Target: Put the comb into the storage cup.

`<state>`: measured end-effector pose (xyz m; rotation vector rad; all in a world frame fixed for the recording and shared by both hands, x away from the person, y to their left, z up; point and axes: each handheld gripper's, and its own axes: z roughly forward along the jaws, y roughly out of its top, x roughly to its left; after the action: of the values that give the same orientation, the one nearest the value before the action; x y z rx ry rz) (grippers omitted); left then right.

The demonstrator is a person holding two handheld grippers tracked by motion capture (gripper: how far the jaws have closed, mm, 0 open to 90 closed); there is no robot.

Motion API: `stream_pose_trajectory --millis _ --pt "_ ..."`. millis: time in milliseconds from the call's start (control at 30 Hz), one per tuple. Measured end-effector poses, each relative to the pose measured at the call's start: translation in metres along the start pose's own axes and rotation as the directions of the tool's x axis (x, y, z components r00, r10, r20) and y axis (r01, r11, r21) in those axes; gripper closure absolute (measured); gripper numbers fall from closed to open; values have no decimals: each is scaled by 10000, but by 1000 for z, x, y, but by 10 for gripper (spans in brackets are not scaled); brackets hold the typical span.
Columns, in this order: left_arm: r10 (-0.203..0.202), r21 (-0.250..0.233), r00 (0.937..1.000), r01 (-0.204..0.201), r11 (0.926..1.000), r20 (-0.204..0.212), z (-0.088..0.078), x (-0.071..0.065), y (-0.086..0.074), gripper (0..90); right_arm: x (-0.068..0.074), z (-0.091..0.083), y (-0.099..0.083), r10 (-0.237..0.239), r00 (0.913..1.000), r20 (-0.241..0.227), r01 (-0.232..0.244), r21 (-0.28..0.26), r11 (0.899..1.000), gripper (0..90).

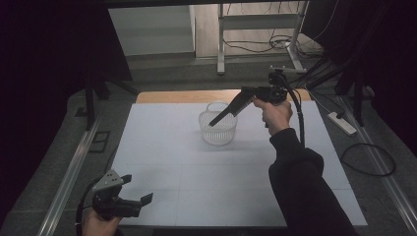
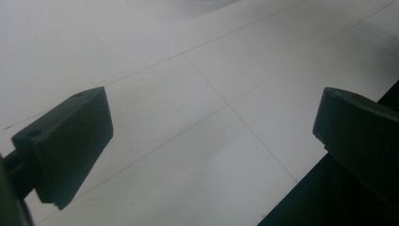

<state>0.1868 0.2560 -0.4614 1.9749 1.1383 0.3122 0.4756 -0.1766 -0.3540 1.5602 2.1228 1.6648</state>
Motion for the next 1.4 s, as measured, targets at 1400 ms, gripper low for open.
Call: stream_pose_trajectory --millis 1400 --pt "-187 7 9998 187 9998 67 0 2 0 0 -28 51 -34 550 9985 37 -551 443 9975 840"
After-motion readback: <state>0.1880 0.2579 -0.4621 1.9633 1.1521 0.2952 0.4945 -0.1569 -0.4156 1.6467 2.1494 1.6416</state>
